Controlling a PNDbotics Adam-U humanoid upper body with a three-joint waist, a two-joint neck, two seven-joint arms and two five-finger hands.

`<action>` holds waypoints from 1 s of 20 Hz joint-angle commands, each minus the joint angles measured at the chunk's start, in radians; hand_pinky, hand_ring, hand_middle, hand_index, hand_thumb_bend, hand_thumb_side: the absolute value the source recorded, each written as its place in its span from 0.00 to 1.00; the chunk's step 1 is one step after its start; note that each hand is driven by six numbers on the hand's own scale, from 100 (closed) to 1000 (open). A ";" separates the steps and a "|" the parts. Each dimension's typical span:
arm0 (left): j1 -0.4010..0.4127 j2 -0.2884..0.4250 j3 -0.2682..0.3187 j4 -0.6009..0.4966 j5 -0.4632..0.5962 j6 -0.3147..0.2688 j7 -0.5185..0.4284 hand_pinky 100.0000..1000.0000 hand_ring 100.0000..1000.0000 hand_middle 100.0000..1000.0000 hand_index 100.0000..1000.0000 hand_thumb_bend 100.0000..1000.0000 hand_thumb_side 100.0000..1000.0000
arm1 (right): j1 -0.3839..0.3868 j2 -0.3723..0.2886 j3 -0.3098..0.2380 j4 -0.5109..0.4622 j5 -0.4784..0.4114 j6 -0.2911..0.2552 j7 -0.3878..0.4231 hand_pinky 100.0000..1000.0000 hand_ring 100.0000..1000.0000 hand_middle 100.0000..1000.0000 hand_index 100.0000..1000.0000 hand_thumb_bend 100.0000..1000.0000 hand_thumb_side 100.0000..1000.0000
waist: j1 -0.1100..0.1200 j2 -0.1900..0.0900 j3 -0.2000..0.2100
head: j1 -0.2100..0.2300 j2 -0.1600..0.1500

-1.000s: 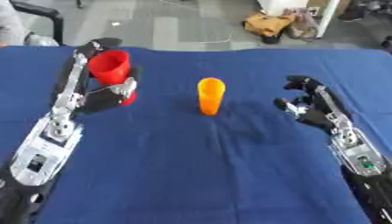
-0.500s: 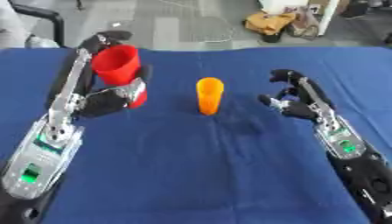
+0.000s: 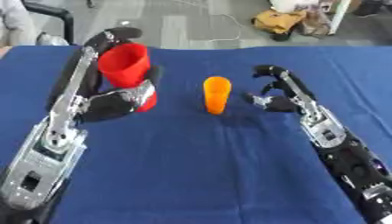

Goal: Pour the contents of one cup into another cup.

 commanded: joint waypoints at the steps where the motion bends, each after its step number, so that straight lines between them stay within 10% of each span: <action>1: -0.008 -0.002 -0.002 -0.028 0.003 0.003 -0.011 0.12 0.40 0.45 0.76 0.06 0.06 | -0.032 -0.003 0.003 0.008 0.027 -0.012 -0.001 0.45 0.84 0.65 0.81 0.62 0.37 | -0.002 -0.011 0.005 | -0.005 -0.008; 20: -0.003 -0.013 -0.011 -0.023 -0.007 0.012 -0.033 0.12 0.40 0.45 0.76 0.04 0.07 | -0.067 0.049 0.017 0.046 0.075 -0.027 0.006 0.44 0.83 0.64 0.80 0.61 0.37 | 0.000 0.002 0.041 | -0.017 -0.007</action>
